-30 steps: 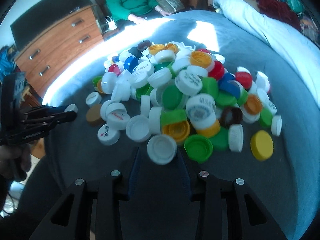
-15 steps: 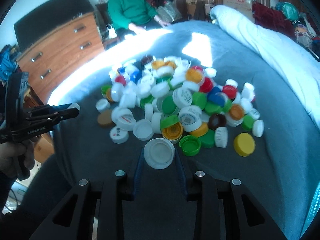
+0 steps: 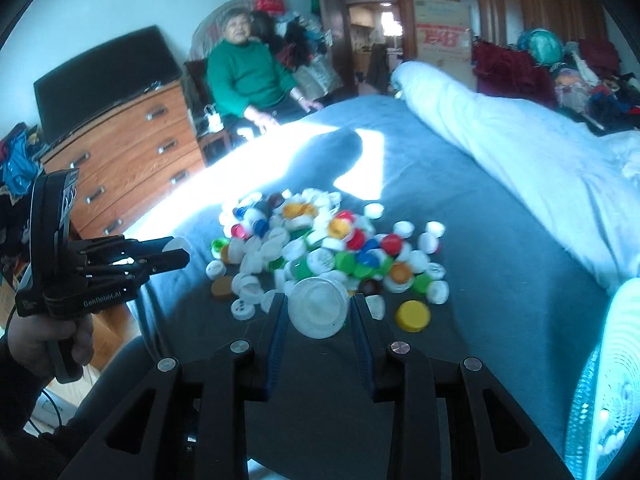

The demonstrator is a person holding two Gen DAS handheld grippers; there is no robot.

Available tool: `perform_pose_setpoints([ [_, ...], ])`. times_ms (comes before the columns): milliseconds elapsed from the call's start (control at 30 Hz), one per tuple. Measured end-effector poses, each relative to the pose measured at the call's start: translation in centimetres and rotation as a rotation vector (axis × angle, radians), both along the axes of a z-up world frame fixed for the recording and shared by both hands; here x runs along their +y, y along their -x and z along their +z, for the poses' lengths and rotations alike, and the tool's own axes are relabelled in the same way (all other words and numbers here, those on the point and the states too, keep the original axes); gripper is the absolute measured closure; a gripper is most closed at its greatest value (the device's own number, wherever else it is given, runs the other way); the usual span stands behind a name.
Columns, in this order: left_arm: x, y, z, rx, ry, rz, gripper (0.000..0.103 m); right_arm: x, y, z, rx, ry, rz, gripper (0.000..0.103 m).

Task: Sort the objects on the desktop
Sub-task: 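Carry both white caps into the light-blue colander and open both tools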

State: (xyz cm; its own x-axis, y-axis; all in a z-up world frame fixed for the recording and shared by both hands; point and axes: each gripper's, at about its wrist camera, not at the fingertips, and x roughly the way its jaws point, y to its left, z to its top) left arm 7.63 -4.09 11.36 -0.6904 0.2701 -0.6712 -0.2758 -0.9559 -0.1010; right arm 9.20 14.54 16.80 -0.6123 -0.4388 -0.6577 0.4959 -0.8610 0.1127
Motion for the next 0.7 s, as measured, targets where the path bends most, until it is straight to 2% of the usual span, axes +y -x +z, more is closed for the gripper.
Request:
perform_pose_setpoints([
  [333,9.2,0.9,3.9,0.045,-0.004,-0.155,0.076,7.0,-1.4,2.2,0.032,0.023,-0.135,0.069],
  [700,18.3,1.8,6.6,0.063,-0.010,-0.285,0.076,15.2,-2.5,5.3,0.095,0.017,-0.279,0.069],
])
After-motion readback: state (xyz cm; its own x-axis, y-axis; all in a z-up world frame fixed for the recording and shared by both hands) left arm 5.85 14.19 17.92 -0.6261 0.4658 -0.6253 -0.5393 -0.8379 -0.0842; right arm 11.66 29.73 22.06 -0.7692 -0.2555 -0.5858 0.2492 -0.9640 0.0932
